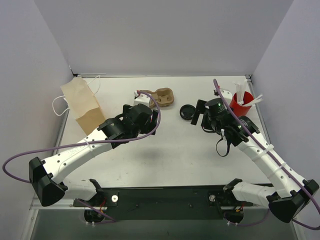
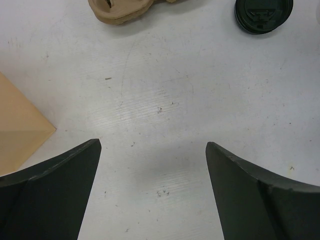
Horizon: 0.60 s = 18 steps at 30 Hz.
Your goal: Pack the takeout coffee
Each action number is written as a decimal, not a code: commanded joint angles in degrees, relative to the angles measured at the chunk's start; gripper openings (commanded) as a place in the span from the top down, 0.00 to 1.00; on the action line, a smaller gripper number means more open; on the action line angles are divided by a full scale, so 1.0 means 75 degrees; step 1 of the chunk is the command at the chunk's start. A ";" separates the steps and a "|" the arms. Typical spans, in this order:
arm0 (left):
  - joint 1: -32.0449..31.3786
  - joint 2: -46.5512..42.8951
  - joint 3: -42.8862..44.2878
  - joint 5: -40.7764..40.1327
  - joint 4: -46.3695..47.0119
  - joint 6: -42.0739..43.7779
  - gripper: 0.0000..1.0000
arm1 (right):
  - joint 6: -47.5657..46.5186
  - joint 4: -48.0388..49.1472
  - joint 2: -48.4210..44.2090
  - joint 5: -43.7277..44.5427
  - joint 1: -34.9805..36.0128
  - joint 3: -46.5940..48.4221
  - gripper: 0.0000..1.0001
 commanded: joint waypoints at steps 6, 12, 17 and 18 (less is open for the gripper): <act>0.0065 -0.0183 0.0146 0.0290 0.0184 0.0372 0.03 | -0.0245 -0.0272 0.0742 0.0292 -0.0109 0.0640 0.06; 0.0123 -0.0301 0.0146 0.0443 0.0056 0.0349 0.03 | -0.0842 -0.0097 0.1656 -0.0011 -0.0776 0.1367 0.15; 0.0240 -0.0137 0.0356 0.0466 -0.0248 0.0302 0.03 | -0.1381 0.0056 0.2721 -0.0610 -0.1596 0.2163 0.38; 0.0252 -0.0113 0.0391 0.0466 -0.0307 0.0302 0.03 | -0.1498 0.0068 0.2875 -0.0831 -0.1876 0.2385 0.44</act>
